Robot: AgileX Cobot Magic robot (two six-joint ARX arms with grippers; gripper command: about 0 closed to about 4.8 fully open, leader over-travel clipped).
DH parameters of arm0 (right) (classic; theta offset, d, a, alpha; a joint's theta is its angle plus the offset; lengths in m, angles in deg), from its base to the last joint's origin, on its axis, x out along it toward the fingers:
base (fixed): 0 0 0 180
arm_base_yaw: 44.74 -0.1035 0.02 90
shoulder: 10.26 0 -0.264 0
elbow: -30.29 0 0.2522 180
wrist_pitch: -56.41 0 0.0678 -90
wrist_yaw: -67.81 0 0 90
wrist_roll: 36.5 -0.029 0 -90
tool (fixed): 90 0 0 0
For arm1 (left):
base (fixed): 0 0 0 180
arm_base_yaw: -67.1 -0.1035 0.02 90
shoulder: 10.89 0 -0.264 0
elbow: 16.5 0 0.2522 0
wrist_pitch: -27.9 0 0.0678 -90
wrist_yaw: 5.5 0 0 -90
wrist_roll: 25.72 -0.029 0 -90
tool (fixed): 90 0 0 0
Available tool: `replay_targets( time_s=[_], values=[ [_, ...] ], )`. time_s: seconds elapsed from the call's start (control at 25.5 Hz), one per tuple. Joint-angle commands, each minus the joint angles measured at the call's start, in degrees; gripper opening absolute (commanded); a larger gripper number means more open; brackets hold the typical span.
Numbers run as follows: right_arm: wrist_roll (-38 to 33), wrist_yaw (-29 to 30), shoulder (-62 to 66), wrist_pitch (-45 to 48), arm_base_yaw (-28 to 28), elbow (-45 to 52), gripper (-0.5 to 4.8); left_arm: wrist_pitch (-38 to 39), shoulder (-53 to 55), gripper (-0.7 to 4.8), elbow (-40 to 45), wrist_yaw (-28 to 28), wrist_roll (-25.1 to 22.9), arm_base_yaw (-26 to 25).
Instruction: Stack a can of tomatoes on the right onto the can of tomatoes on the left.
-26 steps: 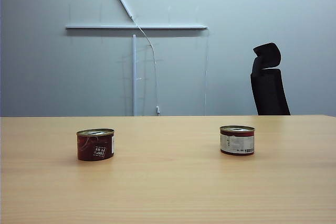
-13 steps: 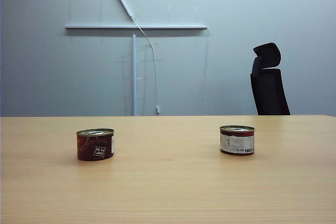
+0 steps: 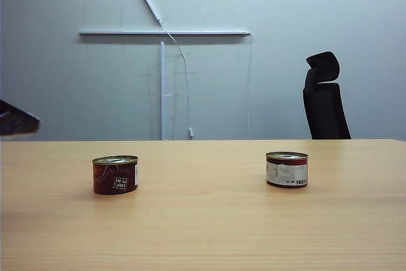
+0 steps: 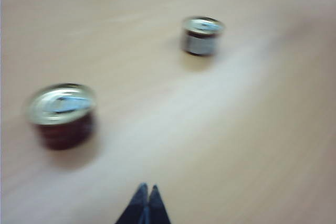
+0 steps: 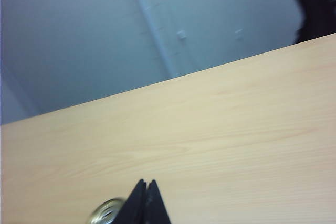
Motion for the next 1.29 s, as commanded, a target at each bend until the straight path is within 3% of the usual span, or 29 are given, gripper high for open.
replay_targets(
  time_s=[0.04, 0.16, 0.31, 0.39, 0.43, 0.67, 0.9, 1.06, 1.29],
  values=[
    [1.2, 1.2, 0.2, -6.0, -4.6, -1.9, 0.00, -0.4, 1.0, -0.04, -0.2, 0.2, 0.0, 3.5],
    [5.9, -0.4, 0.2, -12.6, -8.5, -4.3, 0.10, -0.4, 1.0, -0.04, -0.2, 0.2, 0.0, 3.8],
    [10.4, -2.8, 1.7, -13.2, -13.8, -4.6, 2.63, -0.4, 1.0, -0.04, -0.2, 0.2, 0.0, 3.7],
    [11.7, -5.1, 4.2, -12.6, -16.2, -4.6, 4.42, -0.4, 1.0, -0.04, -0.2, 0.2, 0.0, 3.7],
    [12.5, -5.6, 5.5, -11.8, -17.2, -4.6, 4.79, -0.4, 1.0, -0.04, -0.2, 0.2, 0.0, 3.7],
    [18.7, -7.4, 24.4, 5.0, -23.5, -4.6, 4.79, -0.4, 1.0, -0.04, -0.2, 0.2, 0.0, 3.7],
    [20.9, -7.9, 48.1, 21.8, -23.8, -5.3, 4.79, -0.4, 1.0, -0.04, -0.2, 0.2, 0.0, 3.7],
    [20.9, -7.2, 70.3, 36.9, -23.9, -10.4, 4.79, -0.4, 1.0, -0.04, -0.2, 0.2, 0.0, 3.7],
    [20.9, -5.3, 86.3, 39.9, -23.9, -19.1, 4.79, -0.4, 1.0, -0.04, -0.2, 0.2, 0.0, 3.7]
  ],
)
